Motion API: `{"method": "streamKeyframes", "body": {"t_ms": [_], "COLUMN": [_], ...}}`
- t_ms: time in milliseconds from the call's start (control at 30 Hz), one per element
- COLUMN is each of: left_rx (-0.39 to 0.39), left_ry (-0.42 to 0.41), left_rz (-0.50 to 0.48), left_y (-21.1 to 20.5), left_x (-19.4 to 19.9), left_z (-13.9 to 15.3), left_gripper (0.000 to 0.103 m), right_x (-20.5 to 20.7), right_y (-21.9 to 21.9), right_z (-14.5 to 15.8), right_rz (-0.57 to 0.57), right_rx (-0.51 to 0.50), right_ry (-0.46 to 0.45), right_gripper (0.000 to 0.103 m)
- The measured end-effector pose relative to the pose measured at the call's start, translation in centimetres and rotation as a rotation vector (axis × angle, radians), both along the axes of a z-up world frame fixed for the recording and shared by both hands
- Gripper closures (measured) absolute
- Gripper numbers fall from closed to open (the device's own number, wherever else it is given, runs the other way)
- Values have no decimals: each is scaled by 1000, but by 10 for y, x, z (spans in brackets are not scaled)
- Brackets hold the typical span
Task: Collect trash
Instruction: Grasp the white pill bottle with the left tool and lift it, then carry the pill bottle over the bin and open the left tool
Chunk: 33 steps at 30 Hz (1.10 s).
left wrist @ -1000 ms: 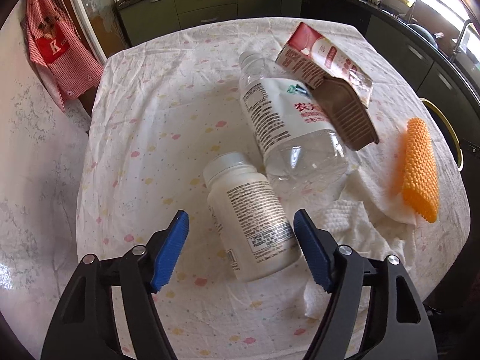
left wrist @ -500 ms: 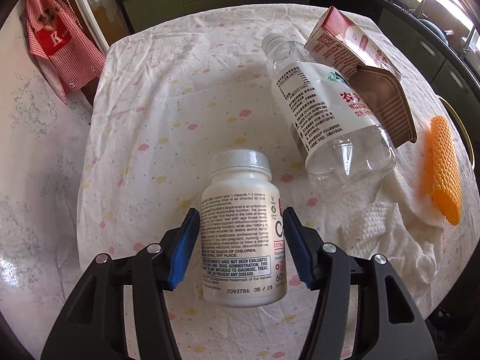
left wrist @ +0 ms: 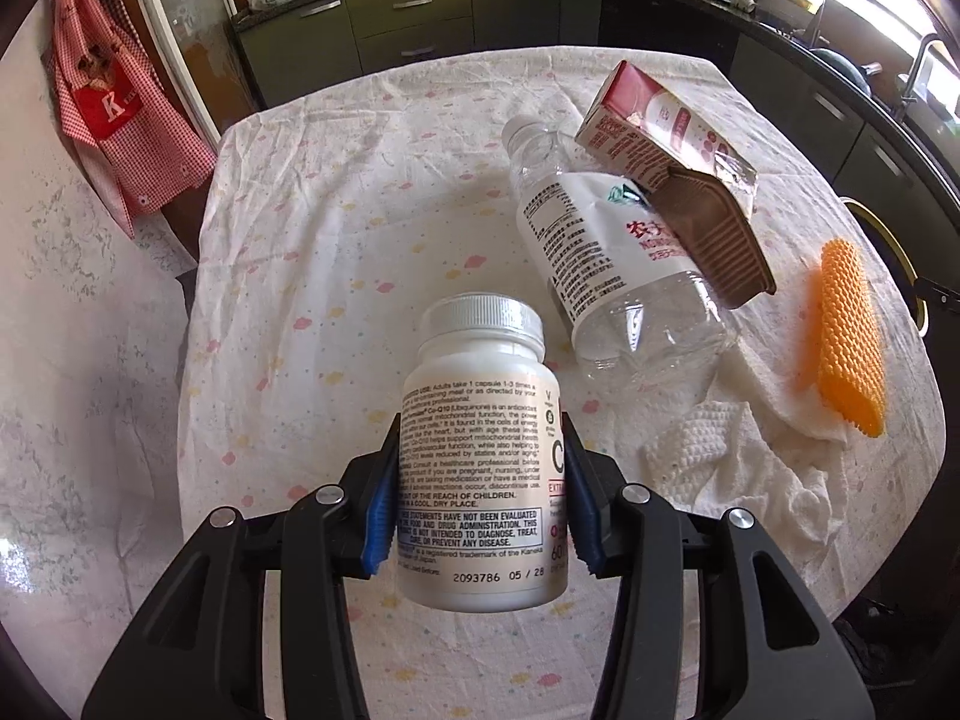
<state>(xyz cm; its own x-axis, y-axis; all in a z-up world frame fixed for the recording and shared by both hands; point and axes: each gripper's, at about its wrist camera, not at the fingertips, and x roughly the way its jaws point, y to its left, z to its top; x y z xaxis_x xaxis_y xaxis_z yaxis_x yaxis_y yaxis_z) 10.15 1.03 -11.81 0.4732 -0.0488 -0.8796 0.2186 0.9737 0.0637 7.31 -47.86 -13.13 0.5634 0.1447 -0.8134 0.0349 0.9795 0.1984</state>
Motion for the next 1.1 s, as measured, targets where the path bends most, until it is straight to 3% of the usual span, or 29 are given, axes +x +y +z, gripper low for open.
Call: {"method": "streamKeyframes", "body": {"t_ms": [233, 433, 600, 867, 1100], "left_rx": [-6, -67, -111, -167, -147], "left_ry": [-76, -144, -153, -55, 34], "left_rz": [-75, -230, -408, -682, -764], "left_y": [-23, -83, -165, -327, -454], "left_x": [-20, -19, -3, 27, 57], "left_z": [39, 71, 81, 75, 43], "left_gripper": [56, 56, 56, 56, 56], "right_x": [-6, -25, -46, -71, -83], "right_y": [-8, -43, -81, -129, -156], "right_z": [3, 7, 7, -3, -18], "right_rz": [-21, -111, -208, -314, -360], "right_rx": [7, 7, 3, 18, 60], "right_ry": [-15, -31, -36, -36, -24], "right_gripper": [36, 36, 36, 36, 36]}}
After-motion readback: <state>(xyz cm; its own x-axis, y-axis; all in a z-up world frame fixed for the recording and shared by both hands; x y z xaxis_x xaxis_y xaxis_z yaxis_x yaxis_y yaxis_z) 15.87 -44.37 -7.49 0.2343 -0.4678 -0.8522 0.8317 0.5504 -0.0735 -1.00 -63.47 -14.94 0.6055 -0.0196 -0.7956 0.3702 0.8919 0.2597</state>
